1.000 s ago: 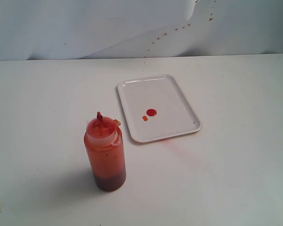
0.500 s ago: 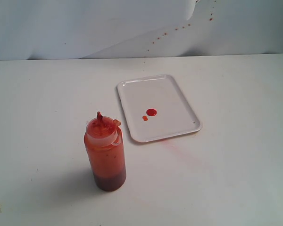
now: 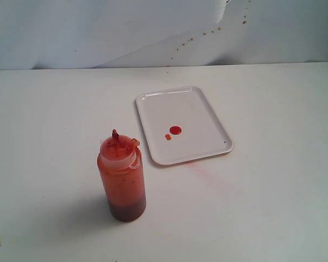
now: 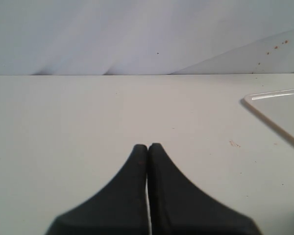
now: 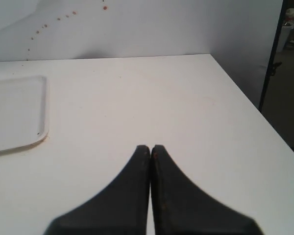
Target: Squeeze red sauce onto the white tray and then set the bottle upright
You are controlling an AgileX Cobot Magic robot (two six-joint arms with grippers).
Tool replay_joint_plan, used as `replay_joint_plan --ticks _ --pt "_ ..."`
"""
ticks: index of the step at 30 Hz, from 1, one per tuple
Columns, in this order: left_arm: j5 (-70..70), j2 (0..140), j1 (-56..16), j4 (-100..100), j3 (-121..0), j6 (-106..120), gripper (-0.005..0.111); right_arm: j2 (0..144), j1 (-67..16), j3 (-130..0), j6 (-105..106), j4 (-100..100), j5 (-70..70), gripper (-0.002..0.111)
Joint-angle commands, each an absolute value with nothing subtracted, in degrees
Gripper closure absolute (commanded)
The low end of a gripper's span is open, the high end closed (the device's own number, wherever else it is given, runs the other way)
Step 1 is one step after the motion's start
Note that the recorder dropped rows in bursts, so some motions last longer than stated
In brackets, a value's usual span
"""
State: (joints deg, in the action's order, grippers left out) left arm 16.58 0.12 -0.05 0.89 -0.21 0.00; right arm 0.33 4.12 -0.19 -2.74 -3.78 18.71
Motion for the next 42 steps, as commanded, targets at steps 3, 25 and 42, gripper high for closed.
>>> replay_joint_plan --ticks 3,25,42 --pt "16.3 0.0 -0.34 0.74 0.0 0.35 0.107 0.0 4.03 0.0 -3.53 -5.6 18.77 0.108" --pt "16.3 0.0 -0.34 0.74 0.0 0.38 0.107 0.0 3.55 0.0 -2.12 -4.54 19.05 0.108" --pt "16.3 0.0 -0.34 0.74 0.0 0.38 0.107 0.0 1.09 0.0 -0.44 -1.74 19.05 0.108"
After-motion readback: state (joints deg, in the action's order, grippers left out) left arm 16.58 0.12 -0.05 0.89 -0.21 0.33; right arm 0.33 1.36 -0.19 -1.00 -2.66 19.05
